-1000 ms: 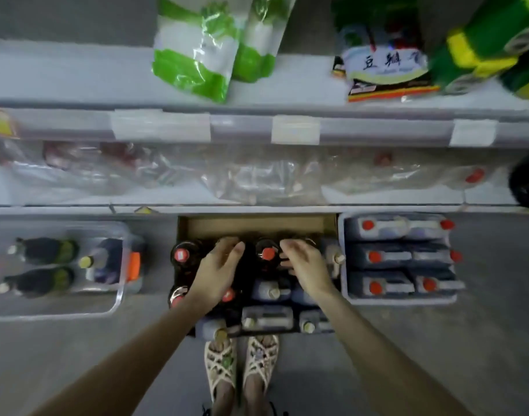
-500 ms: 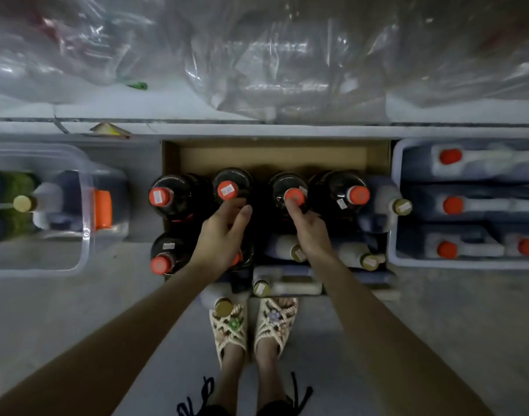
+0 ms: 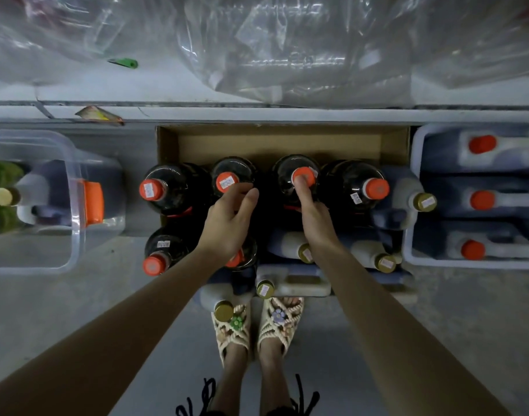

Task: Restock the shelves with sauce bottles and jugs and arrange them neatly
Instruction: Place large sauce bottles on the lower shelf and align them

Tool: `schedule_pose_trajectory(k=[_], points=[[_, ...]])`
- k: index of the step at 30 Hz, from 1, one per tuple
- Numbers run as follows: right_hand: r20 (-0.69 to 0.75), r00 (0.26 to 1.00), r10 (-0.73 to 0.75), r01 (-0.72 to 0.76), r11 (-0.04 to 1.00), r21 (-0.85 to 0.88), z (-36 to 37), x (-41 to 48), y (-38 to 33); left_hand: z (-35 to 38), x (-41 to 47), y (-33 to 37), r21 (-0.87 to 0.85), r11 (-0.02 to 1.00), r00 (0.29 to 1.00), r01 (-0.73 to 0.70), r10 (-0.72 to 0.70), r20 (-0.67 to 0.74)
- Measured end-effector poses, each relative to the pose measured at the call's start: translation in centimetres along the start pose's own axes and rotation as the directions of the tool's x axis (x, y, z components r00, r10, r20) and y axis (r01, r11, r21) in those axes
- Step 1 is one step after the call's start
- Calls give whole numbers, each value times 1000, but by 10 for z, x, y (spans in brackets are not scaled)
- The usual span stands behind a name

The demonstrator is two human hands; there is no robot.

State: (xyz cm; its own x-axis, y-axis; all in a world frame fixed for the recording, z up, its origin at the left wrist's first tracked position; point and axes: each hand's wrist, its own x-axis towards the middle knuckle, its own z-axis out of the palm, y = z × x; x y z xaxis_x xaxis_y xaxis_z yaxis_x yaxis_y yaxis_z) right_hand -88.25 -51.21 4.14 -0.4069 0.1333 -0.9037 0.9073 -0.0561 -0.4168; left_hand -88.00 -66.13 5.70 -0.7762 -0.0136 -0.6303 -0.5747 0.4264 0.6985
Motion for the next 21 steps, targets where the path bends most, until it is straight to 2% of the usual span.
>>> schedule_pose_trajectory(k=[3, 6, 9, 16, 21], points=[[-59, 997, 40, -33, 992, 125, 6, 5, -2, 0, 1, 2, -15, 1000, 1000, -11, 11, 17], [-53, 994, 93, -80, 976, 202, 12, 11, -7, -3, 4, 3, -21, 1000, 999, -11, 11, 39], [-95, 994, 58, -30, 963, 269, 14, 23, -16, -7, 6, 2, -34, 999, 998, 4, -2, 55], [-117, 984, -137, 153, 978, 138, 6, 6, -42, -22, -8, 11, -47, 999, 997, -2, 6, 81], [-65, 958, -279, 280, 960, 12, 0, -58, -78, -44, -37, 47, -109, 994, 997, -11, 20, 79]])
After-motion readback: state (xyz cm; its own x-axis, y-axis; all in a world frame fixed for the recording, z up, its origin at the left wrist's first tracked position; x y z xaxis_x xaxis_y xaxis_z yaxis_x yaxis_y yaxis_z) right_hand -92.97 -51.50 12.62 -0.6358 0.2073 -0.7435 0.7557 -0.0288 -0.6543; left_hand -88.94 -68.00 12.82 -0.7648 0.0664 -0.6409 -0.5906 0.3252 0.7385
